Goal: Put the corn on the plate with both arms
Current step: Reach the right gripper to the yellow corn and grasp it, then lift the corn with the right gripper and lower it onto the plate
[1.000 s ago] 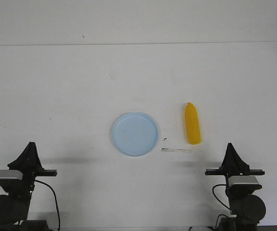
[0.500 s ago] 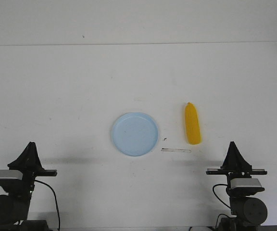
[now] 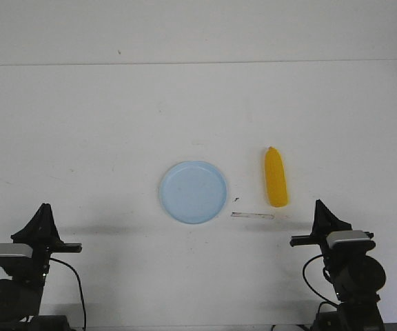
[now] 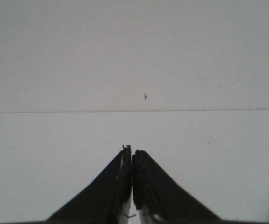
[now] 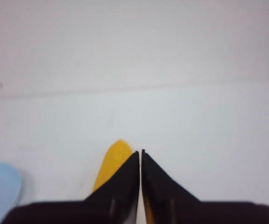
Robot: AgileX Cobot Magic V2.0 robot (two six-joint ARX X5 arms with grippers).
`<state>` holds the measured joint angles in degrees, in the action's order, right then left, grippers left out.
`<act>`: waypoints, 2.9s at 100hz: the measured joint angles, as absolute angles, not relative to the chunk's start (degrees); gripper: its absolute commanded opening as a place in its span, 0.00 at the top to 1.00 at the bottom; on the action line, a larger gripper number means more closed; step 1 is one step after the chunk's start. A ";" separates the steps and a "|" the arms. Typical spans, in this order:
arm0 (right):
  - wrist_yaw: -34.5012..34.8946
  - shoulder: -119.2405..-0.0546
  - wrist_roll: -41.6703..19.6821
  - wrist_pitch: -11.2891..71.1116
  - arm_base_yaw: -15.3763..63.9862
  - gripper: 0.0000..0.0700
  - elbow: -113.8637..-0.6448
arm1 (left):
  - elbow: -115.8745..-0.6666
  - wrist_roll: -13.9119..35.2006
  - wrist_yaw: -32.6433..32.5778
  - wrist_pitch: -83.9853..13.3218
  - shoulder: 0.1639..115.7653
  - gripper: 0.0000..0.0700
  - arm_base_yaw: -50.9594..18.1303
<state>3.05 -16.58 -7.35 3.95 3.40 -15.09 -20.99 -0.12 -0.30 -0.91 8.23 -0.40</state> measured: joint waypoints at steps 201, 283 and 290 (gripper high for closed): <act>2.79 -97.60 -12.40 44.10 10.09 0.11 -75.18 | -20.99 -0.10 -0.30 -0.93 8.23 1.00 -0.40; 2.61 -101.67 -11.75 42.61 10.61 0.54 -75.18 | -20.99 -0.10 -0.30 -0.91 8.23 1.00 -0.40; 2.66 -101.67 -11.75 42.59 10.61 0.54 -75.18 | -20.99 -0.10 -0.30 -0.91 8.23 1.00 -0.40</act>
<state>2.66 -101.67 -11.75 42.59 10.61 -75.18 -20.99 -0.10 -0.30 -0.91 8.23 -0.40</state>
